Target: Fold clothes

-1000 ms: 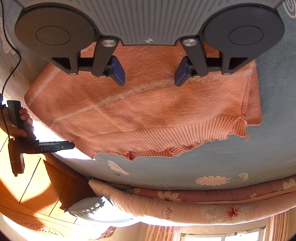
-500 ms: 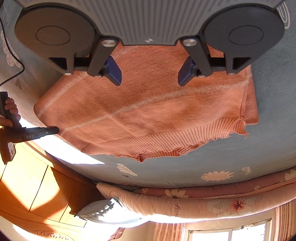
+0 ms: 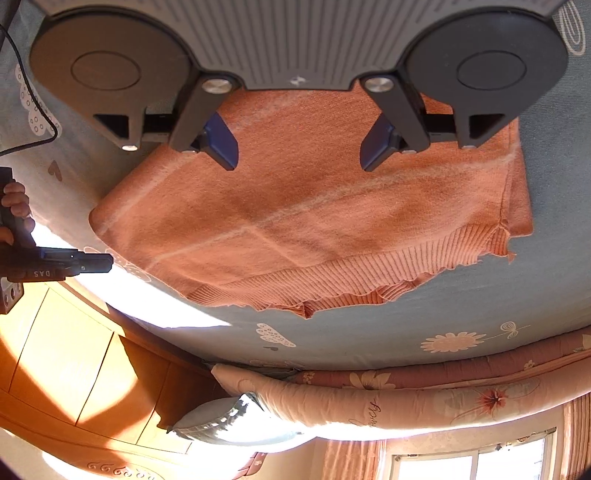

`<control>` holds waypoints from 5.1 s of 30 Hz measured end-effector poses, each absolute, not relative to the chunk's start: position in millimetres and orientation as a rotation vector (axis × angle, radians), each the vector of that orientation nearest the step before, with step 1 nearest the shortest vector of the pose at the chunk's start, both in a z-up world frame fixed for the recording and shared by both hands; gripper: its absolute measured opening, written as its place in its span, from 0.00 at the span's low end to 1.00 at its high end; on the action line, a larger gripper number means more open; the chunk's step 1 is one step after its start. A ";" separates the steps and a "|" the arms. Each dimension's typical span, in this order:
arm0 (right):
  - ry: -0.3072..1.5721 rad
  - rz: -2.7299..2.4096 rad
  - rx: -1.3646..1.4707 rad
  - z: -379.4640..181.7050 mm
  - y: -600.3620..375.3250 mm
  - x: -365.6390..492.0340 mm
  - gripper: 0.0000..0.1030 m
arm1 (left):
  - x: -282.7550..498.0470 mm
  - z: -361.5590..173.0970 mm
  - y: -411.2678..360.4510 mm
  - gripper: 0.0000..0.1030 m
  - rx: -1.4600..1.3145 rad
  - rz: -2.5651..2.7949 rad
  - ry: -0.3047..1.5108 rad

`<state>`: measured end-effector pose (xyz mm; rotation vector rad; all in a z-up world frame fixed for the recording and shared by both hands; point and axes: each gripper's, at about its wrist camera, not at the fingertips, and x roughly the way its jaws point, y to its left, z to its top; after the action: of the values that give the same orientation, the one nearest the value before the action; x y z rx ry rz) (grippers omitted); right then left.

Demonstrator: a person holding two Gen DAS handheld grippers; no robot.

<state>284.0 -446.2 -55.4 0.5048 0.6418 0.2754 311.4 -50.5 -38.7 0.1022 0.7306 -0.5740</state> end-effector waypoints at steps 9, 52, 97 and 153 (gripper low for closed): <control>0.717 0.187 0.435 -73.0 -441.7 256.6 0.17 | 295.3 -64.9 -31.7 0.71 0.119 -0.476 0.847; 0.535 0.145 0.342 14.5 -307.8 96.5 0.76 | 312.5 -53.8 81.2 0.79 -0.477 -0.212 0.842; 1.072 0.077 0.622 11.1 -354.5 252.1 0.95 | 362.7 -4.8 -24.2 0.82 -0.585 -0.273 1.322; 1.190 0.369 0.283 -5.3 -288.1 379.5 0.26 | 447.2 -27.0 25.5 0.74 -0.545 -0.053 0.901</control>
<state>379.5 -288.1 -5.3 0.2829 1.1902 0.3688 447.2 25.5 -27.0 -0.5452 0.9011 -0.0529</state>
